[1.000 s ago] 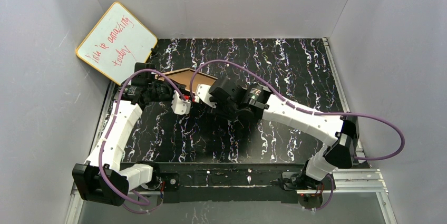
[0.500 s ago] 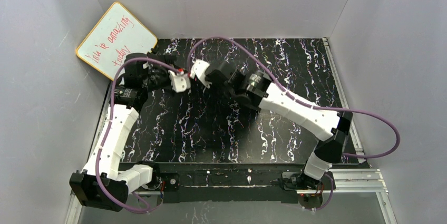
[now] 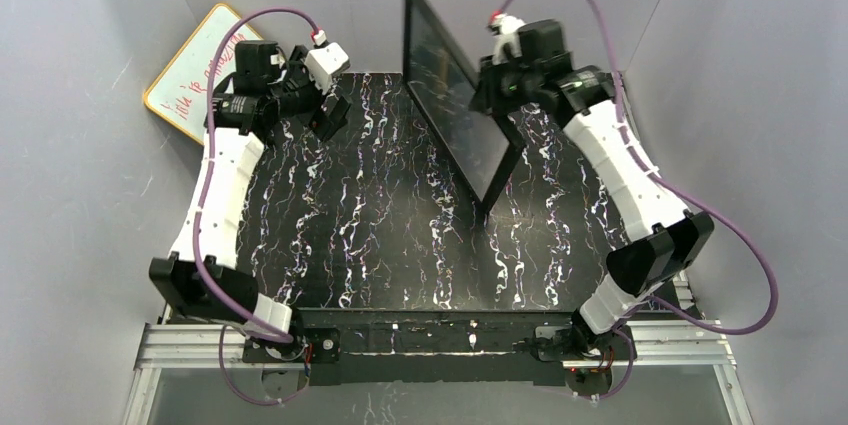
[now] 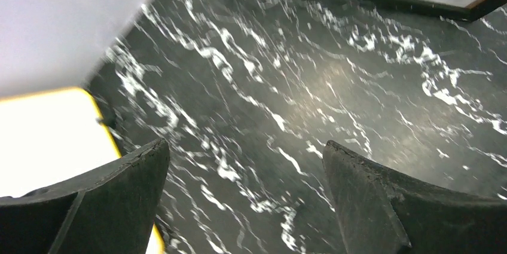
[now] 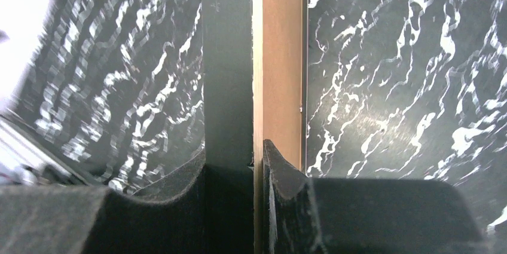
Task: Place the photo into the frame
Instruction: Turn over the photo frame at the center of the board.
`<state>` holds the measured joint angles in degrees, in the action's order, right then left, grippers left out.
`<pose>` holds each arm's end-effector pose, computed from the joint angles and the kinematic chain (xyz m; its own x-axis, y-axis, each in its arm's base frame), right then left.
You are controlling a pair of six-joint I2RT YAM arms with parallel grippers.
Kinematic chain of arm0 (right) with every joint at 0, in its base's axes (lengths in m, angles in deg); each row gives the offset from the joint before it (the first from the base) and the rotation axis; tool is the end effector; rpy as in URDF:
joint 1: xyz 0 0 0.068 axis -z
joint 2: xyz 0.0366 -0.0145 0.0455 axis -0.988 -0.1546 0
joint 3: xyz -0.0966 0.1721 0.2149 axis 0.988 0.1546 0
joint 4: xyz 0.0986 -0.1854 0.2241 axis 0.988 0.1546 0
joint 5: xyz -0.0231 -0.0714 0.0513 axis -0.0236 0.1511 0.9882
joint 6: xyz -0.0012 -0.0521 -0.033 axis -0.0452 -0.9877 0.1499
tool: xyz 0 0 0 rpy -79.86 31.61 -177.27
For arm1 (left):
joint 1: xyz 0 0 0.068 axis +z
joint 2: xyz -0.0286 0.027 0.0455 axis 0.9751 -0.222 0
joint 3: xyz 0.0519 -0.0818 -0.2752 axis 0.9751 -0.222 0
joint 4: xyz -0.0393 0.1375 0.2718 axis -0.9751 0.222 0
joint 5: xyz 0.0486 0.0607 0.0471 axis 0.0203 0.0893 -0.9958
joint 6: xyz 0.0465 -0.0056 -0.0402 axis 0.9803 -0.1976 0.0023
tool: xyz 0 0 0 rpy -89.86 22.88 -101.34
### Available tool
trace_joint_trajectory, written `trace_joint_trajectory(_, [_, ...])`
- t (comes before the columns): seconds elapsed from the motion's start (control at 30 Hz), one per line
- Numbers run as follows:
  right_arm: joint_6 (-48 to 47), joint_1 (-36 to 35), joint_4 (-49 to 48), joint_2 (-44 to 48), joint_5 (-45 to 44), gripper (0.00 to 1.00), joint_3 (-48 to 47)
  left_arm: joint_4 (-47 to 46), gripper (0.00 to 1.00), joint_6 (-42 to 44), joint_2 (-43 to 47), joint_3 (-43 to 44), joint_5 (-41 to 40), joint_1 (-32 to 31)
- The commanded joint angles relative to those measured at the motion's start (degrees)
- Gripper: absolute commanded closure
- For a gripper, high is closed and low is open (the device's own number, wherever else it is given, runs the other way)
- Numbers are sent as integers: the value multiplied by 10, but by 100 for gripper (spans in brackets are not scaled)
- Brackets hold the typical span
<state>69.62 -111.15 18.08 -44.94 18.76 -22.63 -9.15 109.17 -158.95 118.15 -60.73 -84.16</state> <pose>0.3536 0.2113 0.4653 -0.5483 -0.1205 -0.8275 -0.5045 0.8369 0.2124 0.3552 -0.0654 0.4675 -0.0402 0.5386 -0.8416 0.6828 0.6298 0.3704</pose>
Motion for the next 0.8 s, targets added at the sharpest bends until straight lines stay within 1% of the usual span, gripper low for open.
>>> trace_joint_trajectory(0.0, [148,111,-52,-8,219,83,20,94,2,-47,-9,-8,-6,17])
trace_joint_trajectory(0.17, [172,147,-21,-35,242,83,-66,56,2,-67,19,-69,15,19])
trace_joint_trajectory(0.23, [188,155,-20,-32,249,84,-66,53,2,-68,25,-83,19,19])
trace_joint_trajectory(0.3, [198,160,-32,-17,256,84,-34,54,2,-70,28,-92,23,19])
trace_joint_trajectory(0.37, [215,166,-59,10,271,85,28,62,2,-70,28,-97,33,20])
trace_joint_trajectory(0.43, [242,172,-107,52,291,85,119,72,2,-70,26,-102,44,21])
trace_joint_trajectory(0.53, [278,179,-199,126,322,85,287,116,2,-48,10,-105,71,21])
trace_joint_trajectory(0.6, [298,185,-249,167,326,85,393,134,2,-57,-4,-108,77,22])
trace_joint_trajectory(0.67, [326,189,-310,208,322,84,505,121,2,-72,-5,-127,68,24])
trace_joint_trajectory(0.77, [369,191,-429,254,314,82,610,71,2,-93,19,-192,55,30])
